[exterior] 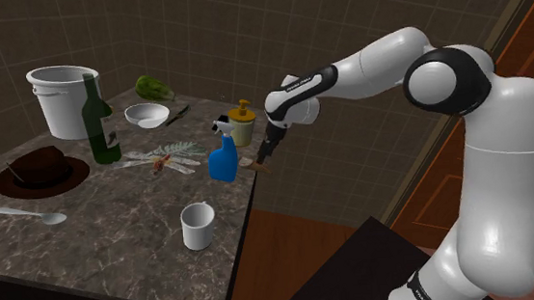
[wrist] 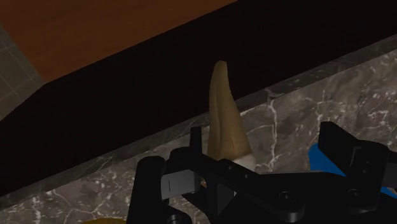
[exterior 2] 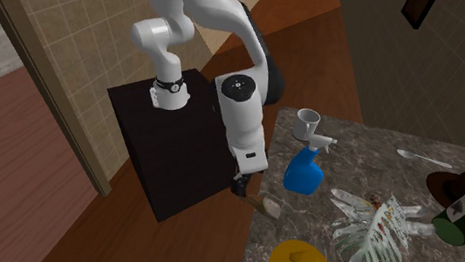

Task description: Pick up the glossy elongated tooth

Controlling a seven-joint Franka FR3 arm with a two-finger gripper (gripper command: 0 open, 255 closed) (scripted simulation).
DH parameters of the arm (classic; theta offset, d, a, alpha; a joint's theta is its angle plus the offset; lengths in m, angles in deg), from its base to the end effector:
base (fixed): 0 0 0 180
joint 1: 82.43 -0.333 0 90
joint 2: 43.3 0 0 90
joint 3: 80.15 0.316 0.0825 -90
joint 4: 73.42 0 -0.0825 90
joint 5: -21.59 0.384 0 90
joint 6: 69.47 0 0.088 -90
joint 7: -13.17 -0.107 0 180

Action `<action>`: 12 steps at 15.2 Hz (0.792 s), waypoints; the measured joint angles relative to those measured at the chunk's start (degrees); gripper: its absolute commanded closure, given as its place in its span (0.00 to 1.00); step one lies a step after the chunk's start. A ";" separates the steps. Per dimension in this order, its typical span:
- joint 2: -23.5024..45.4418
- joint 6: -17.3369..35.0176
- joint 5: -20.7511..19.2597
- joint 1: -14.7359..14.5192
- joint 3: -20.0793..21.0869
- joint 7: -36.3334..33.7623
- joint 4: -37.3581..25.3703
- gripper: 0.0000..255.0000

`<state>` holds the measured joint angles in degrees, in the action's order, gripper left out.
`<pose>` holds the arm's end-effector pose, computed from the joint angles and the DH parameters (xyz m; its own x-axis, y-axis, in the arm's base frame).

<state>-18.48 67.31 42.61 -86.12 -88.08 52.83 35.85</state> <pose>0.6331 -0.0388 0.2772 0.9248 0.3481 0.1539 0.3689 -0.9193 -0.1375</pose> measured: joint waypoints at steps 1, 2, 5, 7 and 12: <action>2.59 0.25 0.58 0.50 0.46 0.95 -2.37 0.00; 4.42 0.46 0.95 0.74 0.87 1.57 -3.98 0.00; 7.07 1.27 1.53 1.06 1.46 2.39 -5.88 0.00; 8.37 2.19 1.93 1.27 1.75 2.89 -6.22 0.00; 10.86 4.05 2.73 1.72 2.31 3.88 -6.76 1.00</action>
<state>-7.62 71.37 45.33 -84.40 -85.77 56.71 29.09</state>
